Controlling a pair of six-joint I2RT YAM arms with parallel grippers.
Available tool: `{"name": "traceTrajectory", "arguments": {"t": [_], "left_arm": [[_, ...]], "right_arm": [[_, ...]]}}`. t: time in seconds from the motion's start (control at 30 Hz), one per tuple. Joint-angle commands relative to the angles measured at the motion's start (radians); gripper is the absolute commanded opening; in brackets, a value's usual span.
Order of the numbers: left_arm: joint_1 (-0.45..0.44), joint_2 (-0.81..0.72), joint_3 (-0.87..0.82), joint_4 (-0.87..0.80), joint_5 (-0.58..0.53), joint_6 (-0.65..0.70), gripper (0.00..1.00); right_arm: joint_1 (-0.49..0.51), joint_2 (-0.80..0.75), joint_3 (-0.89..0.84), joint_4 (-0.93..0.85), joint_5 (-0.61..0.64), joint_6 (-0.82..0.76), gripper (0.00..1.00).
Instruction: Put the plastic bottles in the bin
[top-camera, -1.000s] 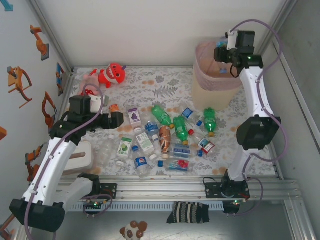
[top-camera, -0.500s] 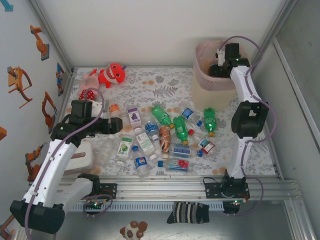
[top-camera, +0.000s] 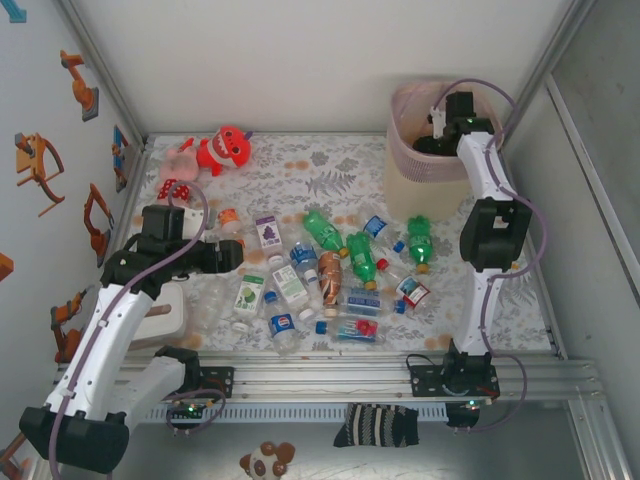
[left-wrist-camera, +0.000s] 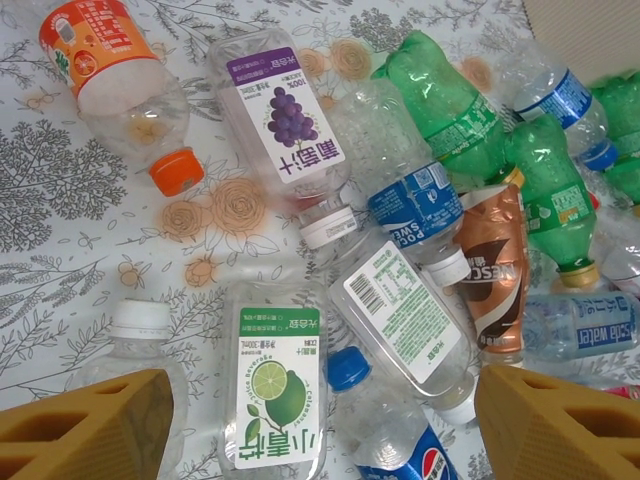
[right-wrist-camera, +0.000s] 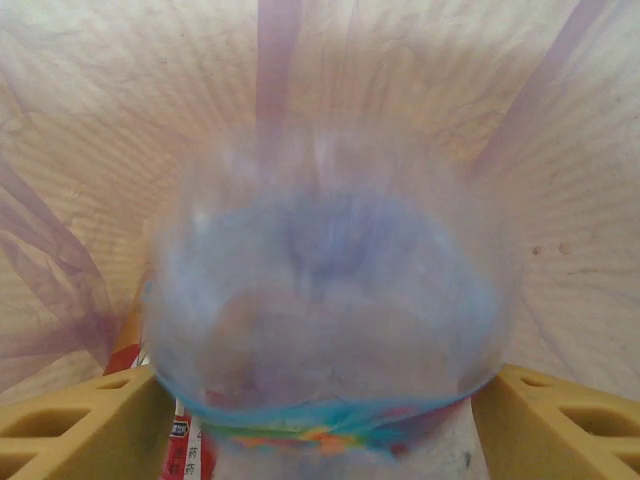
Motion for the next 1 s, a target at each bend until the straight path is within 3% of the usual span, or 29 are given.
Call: {"name": "traceTrajectory", "arguments": {"t": [0.0,0.27,0.57,0.97], "left_arm": [[0.002,0.005,-0.003,-0.02,-0.025,-0.035,0.78],[0.002,0.038,-0.001,-0.052,-0.104,-0.13,0.8],[0.003,0.094,-0.066,-0.036,-0.31,-0.317,0.88],[-0.05,0.21,-0.188,0.007,-0.437,-0.44,0.97]], "right_arm": [[-0.006,-0.051,0.016,-0.018,-0.009,0.007,0.78],[-0.007,-0.137,0.025,-0.019,-0.046,0.03,0.8],[-0.008,-0.26,0.049,-0.013,-0.102,0.07,0.8],[-0.007,-0.501,-0.102,0.087,-0.174,0.14,0.8]]}}
